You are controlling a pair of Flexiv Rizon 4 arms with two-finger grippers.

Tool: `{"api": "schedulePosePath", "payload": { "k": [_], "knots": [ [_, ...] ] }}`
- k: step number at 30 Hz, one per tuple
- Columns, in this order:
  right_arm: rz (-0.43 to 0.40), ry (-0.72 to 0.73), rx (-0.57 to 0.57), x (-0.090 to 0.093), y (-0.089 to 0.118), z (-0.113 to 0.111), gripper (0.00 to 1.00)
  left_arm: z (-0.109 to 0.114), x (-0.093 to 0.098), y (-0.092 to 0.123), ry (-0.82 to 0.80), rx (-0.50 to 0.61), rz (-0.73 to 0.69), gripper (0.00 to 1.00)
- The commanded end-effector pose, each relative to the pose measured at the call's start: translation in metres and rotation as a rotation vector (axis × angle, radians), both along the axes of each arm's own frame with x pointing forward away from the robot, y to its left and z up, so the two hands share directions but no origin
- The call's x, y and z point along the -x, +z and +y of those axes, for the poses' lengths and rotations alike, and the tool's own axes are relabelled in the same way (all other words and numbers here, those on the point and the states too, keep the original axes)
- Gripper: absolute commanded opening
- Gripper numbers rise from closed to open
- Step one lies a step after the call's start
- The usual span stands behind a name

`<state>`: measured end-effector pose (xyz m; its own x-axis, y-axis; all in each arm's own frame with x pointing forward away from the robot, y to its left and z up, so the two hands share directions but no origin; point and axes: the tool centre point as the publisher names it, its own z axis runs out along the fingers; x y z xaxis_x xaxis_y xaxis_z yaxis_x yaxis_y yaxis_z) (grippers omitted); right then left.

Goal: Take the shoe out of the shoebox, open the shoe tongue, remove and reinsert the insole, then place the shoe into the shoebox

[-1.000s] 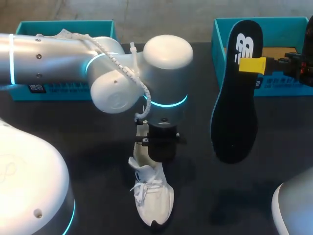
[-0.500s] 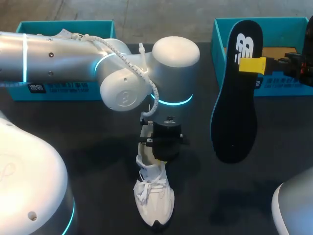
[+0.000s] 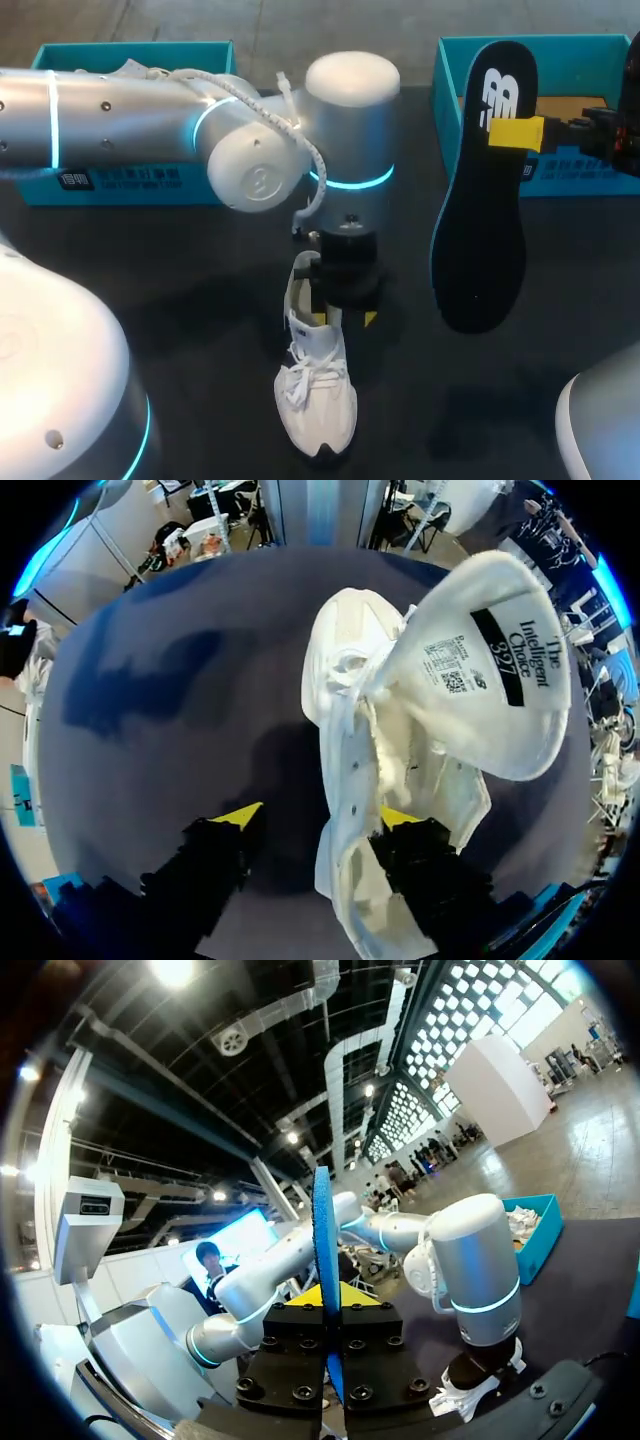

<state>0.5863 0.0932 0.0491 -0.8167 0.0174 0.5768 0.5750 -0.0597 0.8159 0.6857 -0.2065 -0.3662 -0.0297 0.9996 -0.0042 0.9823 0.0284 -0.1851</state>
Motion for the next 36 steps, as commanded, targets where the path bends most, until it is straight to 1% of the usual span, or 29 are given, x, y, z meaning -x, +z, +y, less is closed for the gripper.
{"api": "schedulePosePath", "payload": {
  "k": [1, 9, 15, 23, 27, 30, 36],
  "knots": [
    [0.002, -0.015, -0.004, 0.008, -0.004, -0.001, 0.00, 0.013, -0.004, 0.022, 0.008, 0.059, 0.002, 1.00],
    [0.002, -0.015, -0.004, 0.008, -0.004, -0.001, 0.00, 0.020, -0.008, 0.053, 0.051, 0.170, 0.004, 1.00],
    [0.002, -0.015, -0.004, 0.008, -0.004, -0.001, 0.00, 0.026, -0.018, 0.079, 0.128, 0.283, 0.016, 1.00],
    [0.002, -0.015, -0.004, 0.008, -0.004, -0.001, 0.00, 0.047, -0.031, 0.124, 0.211, 0.569, -0.009, 1.00],
    [0.002, -0.015, -0.004, 0.008, -0.004, -0.001, 0.00, 0.055, -0.037, 0.143, 0.216, 0.681, -0.015, 1.00],
    [0.002, -0.015, -0.004, 0.008, -0.004, -0.001, 0.00, 0.053, -0.040, 0.151, 0.262, 0.745, -0.082, 1.00],
    [0.002, -0.015, -0.004, 0.008, -0.004, -0.001, 0.00, 0.053, -0.040, 0.151, 0.262, 0.745, -0.082, 1.00]
  ]
}}
